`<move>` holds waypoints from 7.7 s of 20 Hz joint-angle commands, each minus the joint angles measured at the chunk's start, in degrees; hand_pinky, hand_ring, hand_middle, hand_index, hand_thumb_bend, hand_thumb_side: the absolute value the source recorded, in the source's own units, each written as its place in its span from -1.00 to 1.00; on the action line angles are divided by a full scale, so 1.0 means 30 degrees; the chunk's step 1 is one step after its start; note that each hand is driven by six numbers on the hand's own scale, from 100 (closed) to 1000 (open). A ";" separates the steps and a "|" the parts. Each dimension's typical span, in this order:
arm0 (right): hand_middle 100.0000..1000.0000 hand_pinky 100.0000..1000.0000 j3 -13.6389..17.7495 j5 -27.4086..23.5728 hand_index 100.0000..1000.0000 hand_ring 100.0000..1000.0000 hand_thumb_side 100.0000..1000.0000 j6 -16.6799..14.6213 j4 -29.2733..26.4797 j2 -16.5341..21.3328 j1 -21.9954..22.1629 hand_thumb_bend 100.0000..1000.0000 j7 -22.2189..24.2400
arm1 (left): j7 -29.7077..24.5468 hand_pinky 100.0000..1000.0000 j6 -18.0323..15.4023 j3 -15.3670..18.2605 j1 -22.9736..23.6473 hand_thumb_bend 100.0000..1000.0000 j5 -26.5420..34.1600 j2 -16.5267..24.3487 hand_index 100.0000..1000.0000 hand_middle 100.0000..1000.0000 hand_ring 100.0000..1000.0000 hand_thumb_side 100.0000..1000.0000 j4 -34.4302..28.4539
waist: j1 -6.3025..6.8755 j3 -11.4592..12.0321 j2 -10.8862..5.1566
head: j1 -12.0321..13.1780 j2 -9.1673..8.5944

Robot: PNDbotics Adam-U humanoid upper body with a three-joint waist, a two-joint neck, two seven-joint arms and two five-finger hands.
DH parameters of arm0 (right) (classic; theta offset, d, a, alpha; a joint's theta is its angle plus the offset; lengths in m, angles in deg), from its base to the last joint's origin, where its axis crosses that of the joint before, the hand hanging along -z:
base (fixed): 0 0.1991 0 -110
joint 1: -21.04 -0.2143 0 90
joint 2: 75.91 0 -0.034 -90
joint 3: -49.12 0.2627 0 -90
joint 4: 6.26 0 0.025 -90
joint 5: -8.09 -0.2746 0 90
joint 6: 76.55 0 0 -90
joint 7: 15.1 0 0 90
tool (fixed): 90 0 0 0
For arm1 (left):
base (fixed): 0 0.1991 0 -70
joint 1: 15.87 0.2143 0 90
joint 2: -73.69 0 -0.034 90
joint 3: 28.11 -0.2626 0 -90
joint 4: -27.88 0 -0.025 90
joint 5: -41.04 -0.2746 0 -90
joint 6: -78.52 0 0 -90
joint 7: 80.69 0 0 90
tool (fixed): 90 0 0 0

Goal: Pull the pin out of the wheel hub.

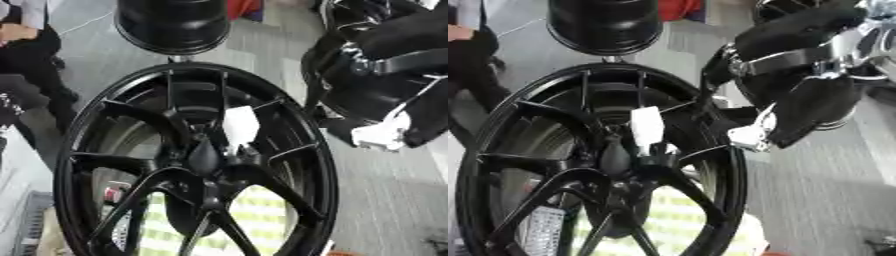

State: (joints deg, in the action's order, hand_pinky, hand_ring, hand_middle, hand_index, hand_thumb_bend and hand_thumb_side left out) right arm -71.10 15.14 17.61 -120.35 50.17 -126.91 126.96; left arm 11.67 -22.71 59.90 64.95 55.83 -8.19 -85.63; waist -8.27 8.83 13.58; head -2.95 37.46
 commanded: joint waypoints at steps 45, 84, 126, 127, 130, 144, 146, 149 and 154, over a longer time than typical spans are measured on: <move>0.56 0.83 -0.0024 0.3215 0.65 0.82 -0.14 0.6436 -0.0166 -0.1743 0.0881 -0.64 -0.2858 | 0.1029 0.47 0.0407 0.0944 -0.0522 -1.00 -0.0392 0.0190 0.43 0.13 0.21 0.34 -0.0361 | -0.0928 0.1173 0.0392 | -0.0750 0.0716; 0.60 0.84 0.1211 0.3663 0.69 0.84 -0.24 0.4056 -0.0166 -0.0485 0.3600 -0.71 -0.6863 | 0.0806 0.48 0.0466 0.0839 -0.1226 -1.00 -0.0973 0.0124 0.43 0.11 0.18 0.38 -0.0361 | -0.1460 0.2009 0.2159 | -0.0770 -0.0642; -0.17 0.68 0.0592 0.2538 0.03 0.57 -0.82 0.4604 -0.0166 -0.0902 0.4055 -1.00 -0.8546 | 0.0650 0.48 0.0494 0.0978 -0.1403 -1.00 -0.0977 -0.0130 0.43 0.11 0.17 0.39 -0.0361 | -0.1559 0.2314 0.2654 | -0.0692 -0.0820; -0.17 0.68 0.0580 0.2523 0.03 0.57 -0.82 0.4612 -0.0166 -0.0900 0.4058 -1.00 -0.8584 | 0.0648 0.48 0.0495 0.0979 -0.1404 -1.00 -0.0976 -0.0130 0.43 0.11 0.17 0.39 -0.0361 | -0.1559 0.2314 0.2654 | -0.0693 -0.0821; -0.34 0.60 0.0793 0.2259 -0.11 0.47 -0.91 0.4823 -0.0166 -0.1157 0.3911 -1.00 -0.8873 | 0.0642 0.49 0.0526 0.0999 -0.1372 -1.00 -0.0982 -0.0141 0.43 0.11 0.17 0.40 -0.0361 | -0.1559 0.2295 0.2602 | -0.0679 -0.0782; -0.44 0.57 0.2952 -0.1793 -0.22 0.46 -1.00 0.5271 -0.0166 -0.0193 0.2019 -1.00 -1.1919 | 0.0634 0.49 0.0715 0.1173 -0.1023 -1.00 -0.1052 -0.0028 0.44 0.10 0.16 0.38 -0.0361 | -0.1559 0.2072 0.1997 | -0.0618 -0.0663; -0.45 0.57 0.3858 -0.2372 -0.22 0.46 -1.00 0.5322 -0.0166 0.0141 0.1677 -1.00 -1.2149 | 0.0673 0.49 0.0768 0.1222 -0.0891 -1.00 -0.1051 0.0005 0.44 0.10 0.16 0.38 -0.0361 | -0.1559 0.1958 0.1784 | -0.0623 -0.0587; -0.45 0.58 0.5101 -0.3241 -0.21 0.47 -1.00 0.5371 -0.0166 0.0797 0.1751 -1.00 -1.2392 | 0.0767 0.49 0.0821 0.1307 -0.0677 -1.00 -0.1023 0.0101 0.44 0.10 0.16 0.37 -0.0361 | -0.1559 0.1720 0.1376 | -0.0533 -0.0473; -0.36 0.61 0.6838 -0.4599 -0.14 0.48 -1.00 0.5902 -0.0166 0.2711 0.3582 -1.00 -1.3212 | 0.0943 0.49 0.0789 0.1502 -0.0304 -1.00 -0.0971 0.0305 0.44 0.10 0.16 0.34 -0.0361 | -0.1410 0.0982 0.0766 | -0.0108 -0.0340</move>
State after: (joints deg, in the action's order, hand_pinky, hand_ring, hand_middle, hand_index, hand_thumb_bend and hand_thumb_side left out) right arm -52.84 2.59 34.90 -120.50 54.82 -115.75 88.13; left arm 14.23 -20.28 63.72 64.20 52.85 -8.74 -85.63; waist -13.39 11.61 16.96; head -3.65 36.24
